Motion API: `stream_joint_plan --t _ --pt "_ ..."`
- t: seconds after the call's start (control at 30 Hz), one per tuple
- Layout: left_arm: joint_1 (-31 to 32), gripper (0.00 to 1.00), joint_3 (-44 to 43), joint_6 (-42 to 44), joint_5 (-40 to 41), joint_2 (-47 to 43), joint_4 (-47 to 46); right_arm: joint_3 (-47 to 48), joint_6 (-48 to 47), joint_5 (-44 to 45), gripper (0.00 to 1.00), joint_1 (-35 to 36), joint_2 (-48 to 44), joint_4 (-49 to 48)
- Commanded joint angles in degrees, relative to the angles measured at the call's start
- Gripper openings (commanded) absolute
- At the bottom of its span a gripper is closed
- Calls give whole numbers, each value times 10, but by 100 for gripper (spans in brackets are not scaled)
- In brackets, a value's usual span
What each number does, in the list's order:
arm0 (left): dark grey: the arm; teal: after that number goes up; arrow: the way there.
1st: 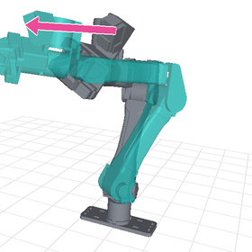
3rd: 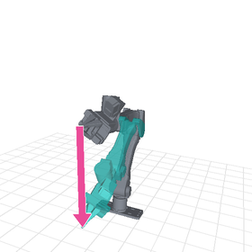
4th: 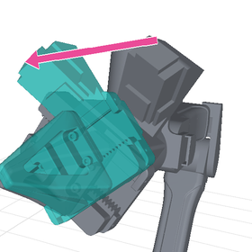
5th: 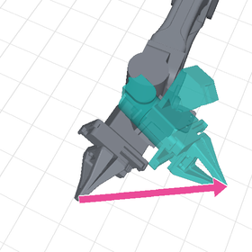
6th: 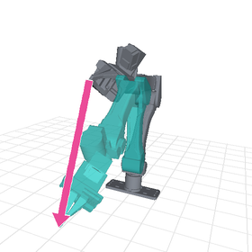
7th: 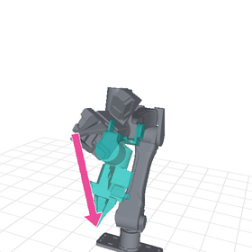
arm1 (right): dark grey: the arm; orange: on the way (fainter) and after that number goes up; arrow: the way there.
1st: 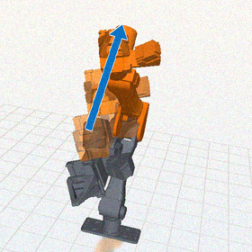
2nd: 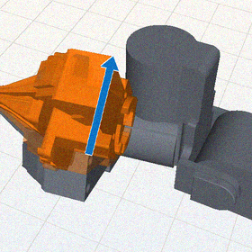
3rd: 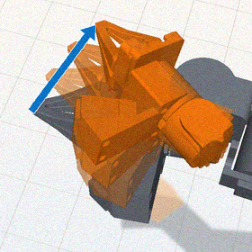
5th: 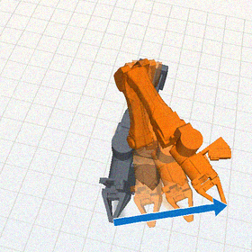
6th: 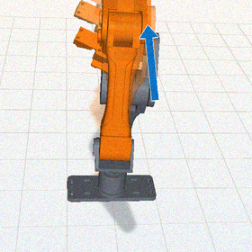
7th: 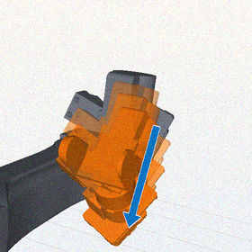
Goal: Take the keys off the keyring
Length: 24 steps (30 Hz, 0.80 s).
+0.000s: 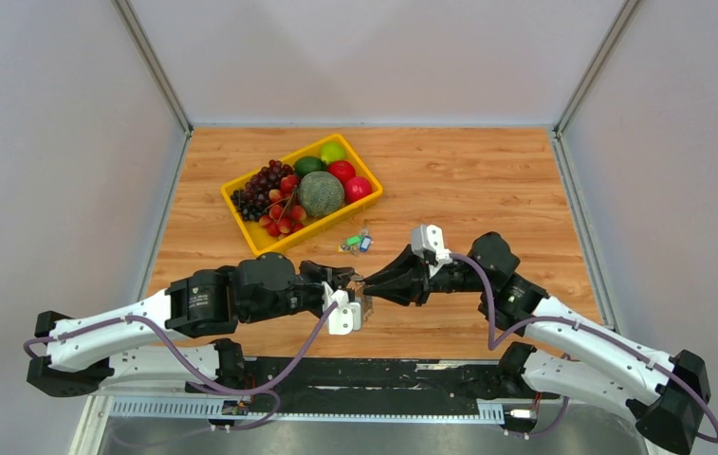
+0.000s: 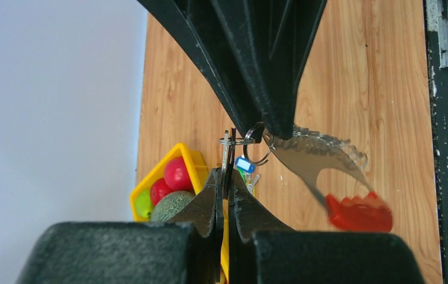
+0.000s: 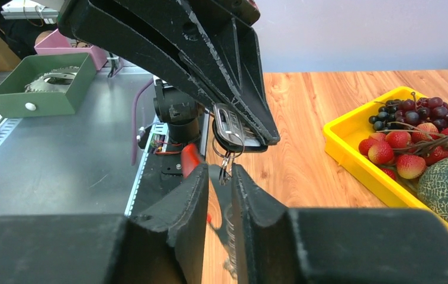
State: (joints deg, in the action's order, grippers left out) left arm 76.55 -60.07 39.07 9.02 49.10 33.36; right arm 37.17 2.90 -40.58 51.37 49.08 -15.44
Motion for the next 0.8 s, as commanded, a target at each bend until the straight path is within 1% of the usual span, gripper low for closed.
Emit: stream_joint_plan --t 0.0,0.03,0.07,0.1,0.13,0.33,0.53,0.77 --pt "5 0 -28 -6 -6 -3 -21 17 -7 1 15 11 8 -22" --pt "5 0 -27 -6 -6 -4 -21 20 -6 2 9 13 10 -22" --pt "5 0 -26 -6 -6 -4 -22 22 -6 2 5 14 13 -20" --pt "5 0 -26 -6 -4 -4 -22 25 -6 3 1 15 14 -19" --pt "5 0 -25 -6 -3 -4 -22 28 -5 5 0 16 14 -17" --pt "5 0 -4 -15 30 -21 -25 24 -1 20 0 16 -20 -9" --pt "5 0 29 -23 20 -61 -47 19 15 12 0 16 -53 -15" --pt "5 0 39 -34 0 -58 -51 8 76 13 0 15 -62 -89"
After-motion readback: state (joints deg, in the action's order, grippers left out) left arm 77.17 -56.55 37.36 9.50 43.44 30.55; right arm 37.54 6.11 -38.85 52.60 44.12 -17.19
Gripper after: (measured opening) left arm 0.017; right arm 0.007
